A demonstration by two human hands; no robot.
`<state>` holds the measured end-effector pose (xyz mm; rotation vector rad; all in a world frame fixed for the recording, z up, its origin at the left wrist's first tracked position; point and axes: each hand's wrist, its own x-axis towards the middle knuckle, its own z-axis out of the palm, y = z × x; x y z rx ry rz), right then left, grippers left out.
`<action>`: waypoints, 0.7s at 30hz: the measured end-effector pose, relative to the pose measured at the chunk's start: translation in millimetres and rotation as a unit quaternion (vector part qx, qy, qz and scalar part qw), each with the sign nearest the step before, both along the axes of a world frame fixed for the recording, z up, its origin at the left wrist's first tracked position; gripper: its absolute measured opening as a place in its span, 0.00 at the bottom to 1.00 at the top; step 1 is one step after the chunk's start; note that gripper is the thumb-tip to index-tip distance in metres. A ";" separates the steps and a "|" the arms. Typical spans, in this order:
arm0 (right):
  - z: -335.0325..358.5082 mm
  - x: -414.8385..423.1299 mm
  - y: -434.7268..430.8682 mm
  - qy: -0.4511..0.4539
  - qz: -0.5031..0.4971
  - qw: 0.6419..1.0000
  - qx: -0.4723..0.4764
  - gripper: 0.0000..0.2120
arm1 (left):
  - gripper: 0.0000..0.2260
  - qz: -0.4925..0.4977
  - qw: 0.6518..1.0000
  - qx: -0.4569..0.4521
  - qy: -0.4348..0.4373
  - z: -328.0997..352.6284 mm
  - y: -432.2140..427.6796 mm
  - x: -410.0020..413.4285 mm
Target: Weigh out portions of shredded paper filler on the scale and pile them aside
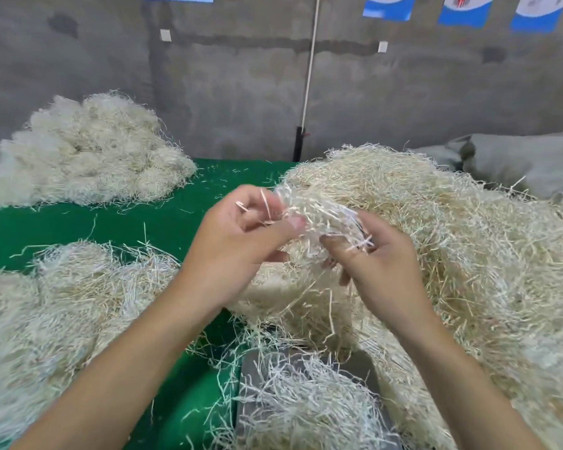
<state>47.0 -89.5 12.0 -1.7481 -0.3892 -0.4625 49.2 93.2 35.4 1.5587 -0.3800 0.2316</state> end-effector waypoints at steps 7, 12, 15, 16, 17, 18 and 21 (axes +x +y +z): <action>8.2 -29.7 -31.3 0.002 0.040 0.999 -0.016 0.09 | 0.23 -0.015 0.990 0.069 0.123 -23.6 20.4 -25.8; -40.0 -24.1 -48.8 0.146 0.084 0.962 -0.214 0.05 | 0.15 0.002 0.894 0.421 0.151 -49.9 35.6 -30.0; -71.5 -18.9 -55.9 0.215 0.083 0.914 -0.335 0.16 | 0.19 0.098 0.772 0.623 0.081 -65.2 39.0 -30.2; -79.0 -18.1 -55.9 0.207 0.071 0.913 -0.343 0.15 | 0.20 0.127 0.765 0.630 0.052 -65.2 39.0 -29.3; -84.5 -16.9 -54.8 0.186 0.059 0.919 -0.343 0.13 | 0.21 0.133 0.784 0.606 0.031 -64.1 38.4 -26.7; -88.1 -15.2 -53.5 0.167 0.054 0.923 -0.343 0.11 | 0.22 0.111 0.816 0.568 0.022 -61.8 36.9 -22.7; -92.1 -11.0 -51.9 0.158 0.067 0.922 -0.346 0.14 | 0.21 -0.062 0.874 0.479 0.057 -70.2 24.2 -7.8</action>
